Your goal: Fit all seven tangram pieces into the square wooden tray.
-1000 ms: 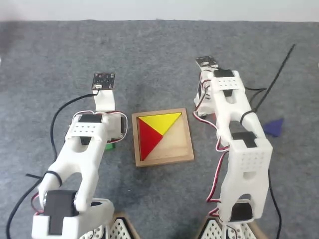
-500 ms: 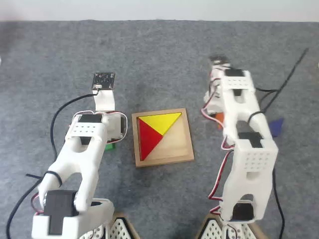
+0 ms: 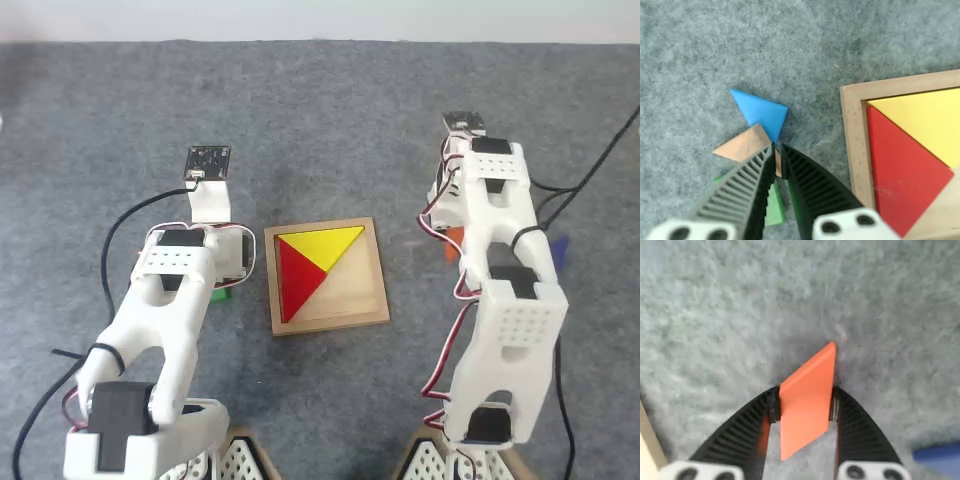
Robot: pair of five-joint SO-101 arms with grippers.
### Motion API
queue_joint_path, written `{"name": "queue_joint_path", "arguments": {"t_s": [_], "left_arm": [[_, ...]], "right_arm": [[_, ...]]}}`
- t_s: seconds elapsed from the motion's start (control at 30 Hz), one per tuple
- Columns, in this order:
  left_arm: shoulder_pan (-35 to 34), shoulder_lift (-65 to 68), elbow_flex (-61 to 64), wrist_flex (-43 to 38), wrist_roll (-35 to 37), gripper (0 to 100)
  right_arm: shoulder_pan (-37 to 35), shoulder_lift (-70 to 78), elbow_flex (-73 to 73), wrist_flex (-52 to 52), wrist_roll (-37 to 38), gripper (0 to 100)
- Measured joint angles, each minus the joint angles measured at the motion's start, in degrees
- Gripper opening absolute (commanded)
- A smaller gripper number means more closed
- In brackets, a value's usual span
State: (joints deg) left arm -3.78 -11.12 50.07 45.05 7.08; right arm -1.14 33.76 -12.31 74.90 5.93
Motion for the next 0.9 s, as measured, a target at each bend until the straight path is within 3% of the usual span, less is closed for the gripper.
{"name": "queue_joint_path", "arguments": {"t_s": [0.37, 0.7, 0.8, 0.9], "left_arm": [[0.0, 0.0, 0.0, 0.0, 0.0, 2], [0.0, 0.0, 0.0, 0.0, 0.0, 2], [0.0, 0.0, 0.0, 0.0, 0.0, 2], [0.0, 0.0, 0.0, 0.0, 0.0, 2]], "right_arm": [[-3.1, -16.5, 0.2, 9.0, -3.2, 9.4], [-13.7, -16.6, 0.2, 11.9, 0.4, 10.5], [-14.4, -15.1, -0.4, 12.7, 4.6, 18.1], [-13.5, -15.6, -2.5, 12.2, 5.9, 34.0]]}}
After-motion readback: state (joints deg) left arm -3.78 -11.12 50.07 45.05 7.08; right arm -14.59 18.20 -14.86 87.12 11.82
